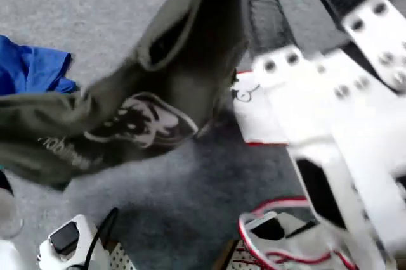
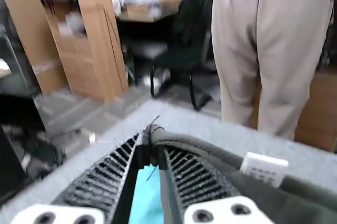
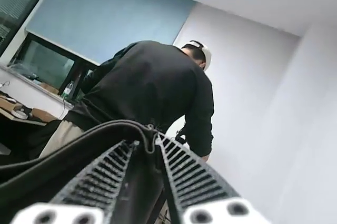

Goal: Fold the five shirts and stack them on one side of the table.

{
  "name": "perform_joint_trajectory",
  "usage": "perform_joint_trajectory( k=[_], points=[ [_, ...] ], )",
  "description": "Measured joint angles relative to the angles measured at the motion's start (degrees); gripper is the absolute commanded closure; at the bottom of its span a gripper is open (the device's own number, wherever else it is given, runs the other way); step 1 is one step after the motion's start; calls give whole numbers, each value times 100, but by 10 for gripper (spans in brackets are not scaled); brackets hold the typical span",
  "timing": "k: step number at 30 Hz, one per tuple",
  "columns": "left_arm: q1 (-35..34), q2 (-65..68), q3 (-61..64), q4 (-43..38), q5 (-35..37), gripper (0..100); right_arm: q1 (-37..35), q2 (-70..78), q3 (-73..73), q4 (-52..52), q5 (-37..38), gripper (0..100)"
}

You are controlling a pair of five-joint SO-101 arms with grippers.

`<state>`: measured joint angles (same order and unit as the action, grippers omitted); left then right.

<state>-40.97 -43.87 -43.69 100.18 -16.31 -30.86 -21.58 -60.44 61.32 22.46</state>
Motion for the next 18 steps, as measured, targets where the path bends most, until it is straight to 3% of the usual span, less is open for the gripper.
perform_joint_trajectory(
  k=[9, 18],
  points=[
    [0, -255, -62, 0, -44, 982, 0, -580, -88, 571, 0, 996],
    [0, -1301, 1741, 0, -44, 982, 0, -475, -97, 589, -9, 996]
  ],
)
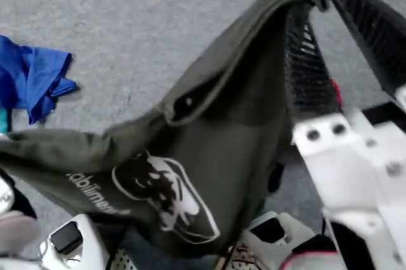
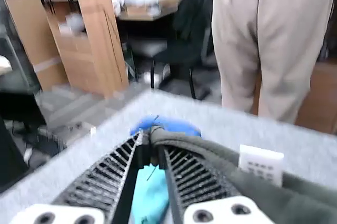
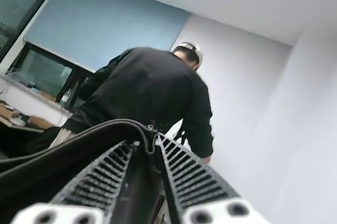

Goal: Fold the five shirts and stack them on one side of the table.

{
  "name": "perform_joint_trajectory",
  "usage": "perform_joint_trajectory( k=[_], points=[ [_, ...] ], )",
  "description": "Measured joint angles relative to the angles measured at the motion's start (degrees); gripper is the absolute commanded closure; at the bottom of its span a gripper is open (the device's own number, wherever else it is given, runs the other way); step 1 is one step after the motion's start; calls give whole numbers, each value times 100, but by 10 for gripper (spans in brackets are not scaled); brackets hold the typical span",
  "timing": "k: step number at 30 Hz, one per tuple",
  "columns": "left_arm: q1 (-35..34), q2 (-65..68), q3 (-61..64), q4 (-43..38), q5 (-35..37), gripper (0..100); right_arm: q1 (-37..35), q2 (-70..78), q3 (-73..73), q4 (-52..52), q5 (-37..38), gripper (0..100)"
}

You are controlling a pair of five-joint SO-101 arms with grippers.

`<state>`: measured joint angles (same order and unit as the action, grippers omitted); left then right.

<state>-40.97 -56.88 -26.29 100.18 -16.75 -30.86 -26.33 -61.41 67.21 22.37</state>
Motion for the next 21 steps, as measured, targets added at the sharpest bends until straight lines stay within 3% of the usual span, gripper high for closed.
perform_joint_trajectory(
  k=[6, 9, 16, 21],
  points=[
    [0, -9, 1240, -53, 0, 982, 0, 835, 0, 0, 0, 996],
    [211, 79, 2040, -554, 0, 982, 0, 1556, 0, 0, 0, 996],
    [721, 1143, 4149, -2831, 0, 982, 105, 3789, 18, -721, -105, 996],
    [862, 2532, 4475, -4809, 237, 982, 466, 5354, 26, -1969, -765, 996]
  ],
)
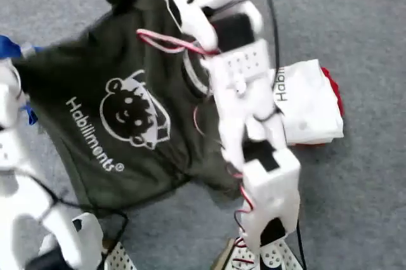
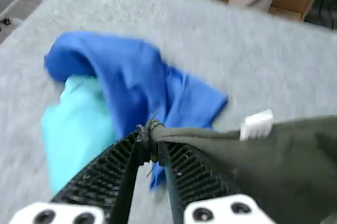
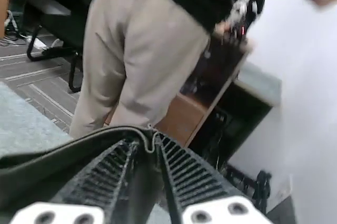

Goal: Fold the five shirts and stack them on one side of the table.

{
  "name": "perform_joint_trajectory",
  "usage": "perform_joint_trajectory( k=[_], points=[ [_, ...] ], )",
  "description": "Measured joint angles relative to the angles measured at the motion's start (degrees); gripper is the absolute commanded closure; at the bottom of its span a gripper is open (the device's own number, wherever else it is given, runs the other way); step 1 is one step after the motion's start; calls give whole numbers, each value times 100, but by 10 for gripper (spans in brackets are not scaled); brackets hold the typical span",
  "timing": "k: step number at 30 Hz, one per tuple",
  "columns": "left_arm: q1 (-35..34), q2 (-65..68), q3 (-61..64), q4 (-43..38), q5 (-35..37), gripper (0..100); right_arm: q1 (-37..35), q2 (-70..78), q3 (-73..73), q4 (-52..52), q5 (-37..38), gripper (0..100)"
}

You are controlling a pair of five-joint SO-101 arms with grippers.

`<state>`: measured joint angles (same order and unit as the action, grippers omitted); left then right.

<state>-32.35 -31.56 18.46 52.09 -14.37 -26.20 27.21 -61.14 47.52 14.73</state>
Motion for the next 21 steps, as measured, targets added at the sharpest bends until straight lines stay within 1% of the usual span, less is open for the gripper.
perform_joint_trajectory(
  k=[2, 5, 7, 10, 13, 17, 21],
  points=[
    [0, 677, -141, -475, 211, 982, 105, 316, 0, -308, -141, 996],
    [9, 1521, -774, -554, 589, 982, 211, 387, 9, -580, -220, 996],
    [9, 1829, -1345, -308, 791, 982, 255, 404, -97, -677, -220, 996],
    [18, 2048, -2145, 193, 888, 982, 264, 440, -185, -712, -220, 996],
    [35, 2101, -2523, 571, 905, 982, 264, 440, -193, -695, -220, 996],
    [62, 2110, -2646, 1081, 905, 982, 264, 440, -343, -53, -220, 996],
    [62, 2110, -2655, 1714, 905, 982, 264, 440, -668, 1196, -220, 996]
  ],
)
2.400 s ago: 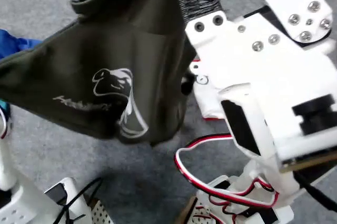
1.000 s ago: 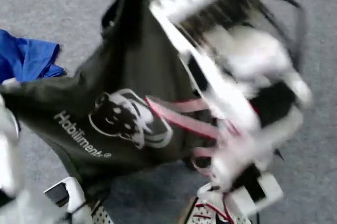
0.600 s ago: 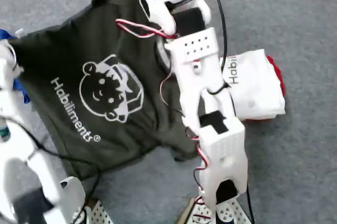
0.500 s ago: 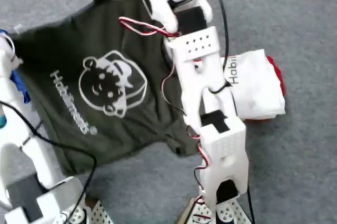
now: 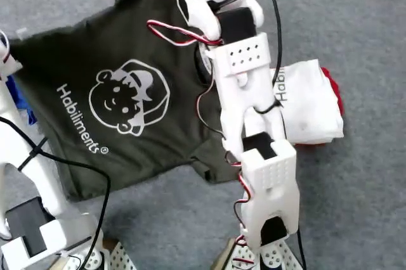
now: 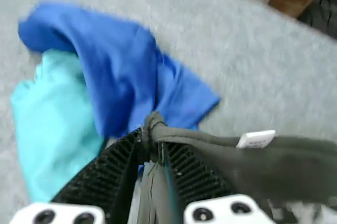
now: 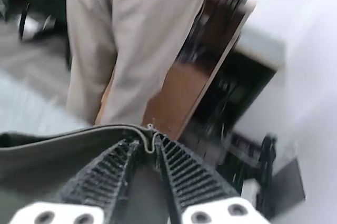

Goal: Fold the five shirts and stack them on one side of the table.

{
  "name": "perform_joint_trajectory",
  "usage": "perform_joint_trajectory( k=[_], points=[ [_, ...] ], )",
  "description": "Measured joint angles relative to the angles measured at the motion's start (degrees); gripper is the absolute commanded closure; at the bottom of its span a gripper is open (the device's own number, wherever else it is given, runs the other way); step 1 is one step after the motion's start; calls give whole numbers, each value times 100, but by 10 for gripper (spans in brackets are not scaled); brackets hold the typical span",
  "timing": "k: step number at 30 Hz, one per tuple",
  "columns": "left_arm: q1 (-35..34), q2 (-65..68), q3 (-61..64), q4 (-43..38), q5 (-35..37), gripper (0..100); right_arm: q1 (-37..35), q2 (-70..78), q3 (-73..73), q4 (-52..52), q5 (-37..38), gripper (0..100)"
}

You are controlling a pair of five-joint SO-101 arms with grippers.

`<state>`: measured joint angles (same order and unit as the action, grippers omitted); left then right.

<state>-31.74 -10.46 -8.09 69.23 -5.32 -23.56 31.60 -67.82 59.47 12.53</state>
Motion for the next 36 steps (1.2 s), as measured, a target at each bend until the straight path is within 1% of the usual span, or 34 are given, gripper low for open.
perform_joint_trajectory(
  k=[4, 8, 10, 13, 16, 21, 24, 28, 31, 36],
  points=[
    [0, 0, 0, 703, -167, 982, 0, 0, -422, 1354, 0, 996],
    [70, -97, 18, 1310, -369, 982, 132, 0, -791, 2356, 0, 996],
    [149, -352, 237, 1415, -448, 982, 193, 0, -949, 2796, 44, 996],
    [264, -923, 905, 1433, -615, 982, 185, 0, -1152, 3508, 440, 996],
    [273, -1591, 1837, 1143, -747, 982, 202, 0, -1257, 4088, 659, 996],
    [273, -2716, 3437, 791, -985, 982, 431, 0, -1266, 4202, 835, 996],
    [273, -3200, 4053, 774, -1073, 982, 448, -9, -1055, 4202, 985, 996],
    [290, -3464, 4484, 765, -1108, 982, 448, -70, -536, 4202, 1037, 996],
    [299, -3534, 4677, 747, -1301, 982, 457, -413, 0, 4202, 1029, 996],
    [308, -3552, 4844, 738, -1354, 982, 571, -1301, 1521, 4202, 1002, 996]
  ],
)
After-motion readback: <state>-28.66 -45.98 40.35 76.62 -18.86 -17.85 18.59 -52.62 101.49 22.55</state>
